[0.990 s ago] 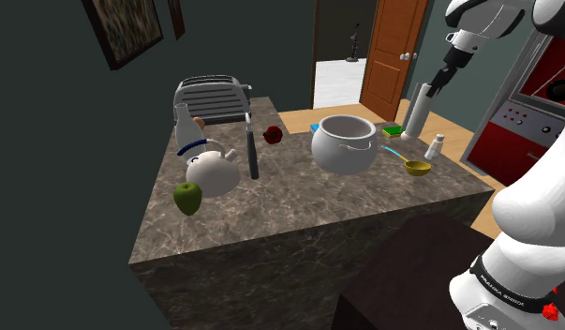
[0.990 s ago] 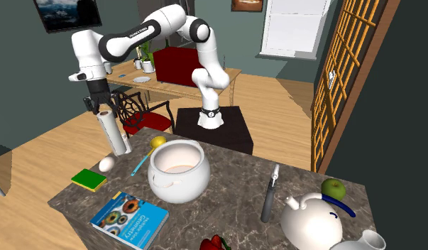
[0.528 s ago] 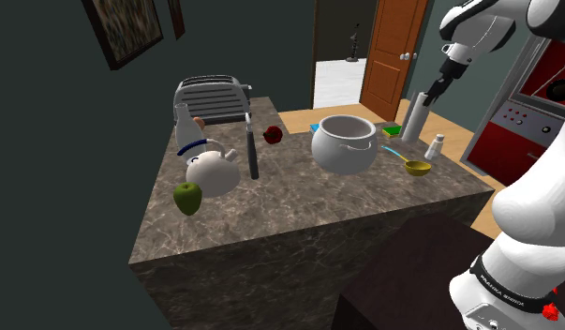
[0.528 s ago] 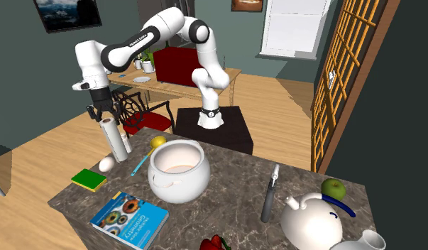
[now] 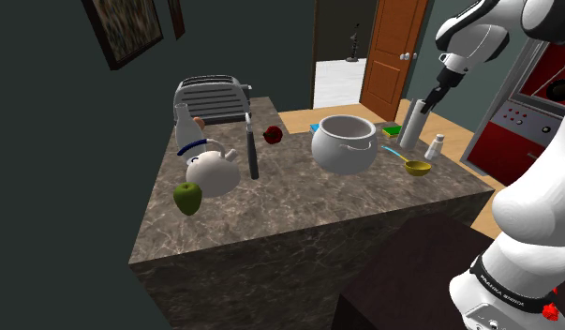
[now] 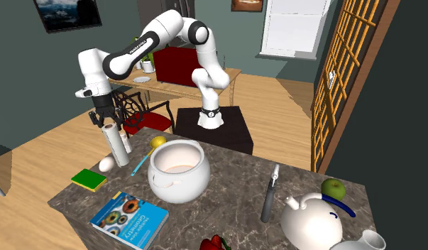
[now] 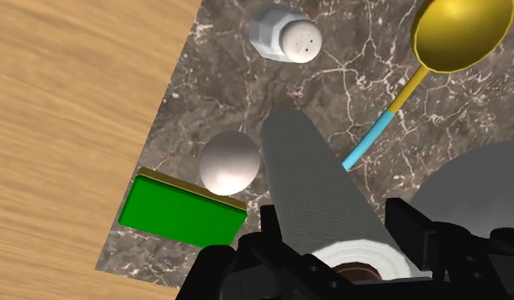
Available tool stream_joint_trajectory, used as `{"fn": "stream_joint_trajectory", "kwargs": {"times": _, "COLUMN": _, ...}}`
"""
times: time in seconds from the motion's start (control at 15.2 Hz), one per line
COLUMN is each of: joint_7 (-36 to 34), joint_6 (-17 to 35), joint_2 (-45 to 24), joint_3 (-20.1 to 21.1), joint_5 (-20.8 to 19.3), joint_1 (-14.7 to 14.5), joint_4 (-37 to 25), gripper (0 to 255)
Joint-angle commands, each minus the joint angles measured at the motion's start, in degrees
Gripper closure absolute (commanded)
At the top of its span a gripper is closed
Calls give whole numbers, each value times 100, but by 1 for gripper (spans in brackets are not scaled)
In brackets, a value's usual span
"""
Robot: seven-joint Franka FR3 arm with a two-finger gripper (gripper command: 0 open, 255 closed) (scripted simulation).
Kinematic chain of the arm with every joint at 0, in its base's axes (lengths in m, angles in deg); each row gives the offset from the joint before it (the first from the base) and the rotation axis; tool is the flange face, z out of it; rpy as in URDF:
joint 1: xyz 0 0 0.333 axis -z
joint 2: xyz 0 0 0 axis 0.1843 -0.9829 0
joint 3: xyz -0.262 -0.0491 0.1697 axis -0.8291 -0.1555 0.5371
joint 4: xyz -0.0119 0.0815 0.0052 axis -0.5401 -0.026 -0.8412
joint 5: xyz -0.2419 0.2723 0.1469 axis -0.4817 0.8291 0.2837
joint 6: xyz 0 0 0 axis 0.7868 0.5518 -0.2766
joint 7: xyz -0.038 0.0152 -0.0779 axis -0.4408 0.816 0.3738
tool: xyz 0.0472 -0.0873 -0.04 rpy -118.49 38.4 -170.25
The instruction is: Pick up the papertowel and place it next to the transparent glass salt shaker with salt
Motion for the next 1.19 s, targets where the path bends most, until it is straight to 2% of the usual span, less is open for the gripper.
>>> {"fn": "stream_joint_trajectory", "kwargs": {"times": 0.0, "joint_7": 4, "joint_6": 8, "joint_2": -3, "joint_3": 1, "joint_5": 3, "joint_1": 0, "joint_4": 3, "gripper": 255}}
{"fn": "stream_joint_trajectory", "kwargs": {"times": 0.26, "joint_7": 4, "joint_6": 8, "joint_2": -3, "joint_3": 1, "joint_5": 3, "joint_1": 0, "joint_4": 3, "gripper": 255}}
{"fn": "stream_joint_trajectory", "kwargs": {"times": 0.33, "joint_7": 4, "joint_6": 8, "joint_2": -3, "joint_3": 1, "joint_5": 3, "joint_1": 0, "joint_4": 3, "gripper": 0}}
{"fn": "stream_joint_trajectory", "kwargs": {"times": 0.66, "joint_7": 4, "joint_6": 8, "joint_2": -3, "joint_3": 1, "joint_5": 3, "joint_1": 0, "joint_4": 3, "gripper": 0}}
{"fn": "stream_joint_trajectory", "kwargs": {"times": 0.92, "joint_7": -126, "joint_6": -596, "joint_2": 270, "joint_3": -96, "joint_5": -202, "joint_1": 56, "joint_4": -351, "gripper": 0}}
{"fn": "stream_joint_trajectory", "kwargs": {"times": 1.12, "joint_7": -126, "joint_6": -596, "joint_2": 270, "joint_3": -96, "joint_5": -202, "joint_1": 56, "joint_4": -351, "gripper": 0}}
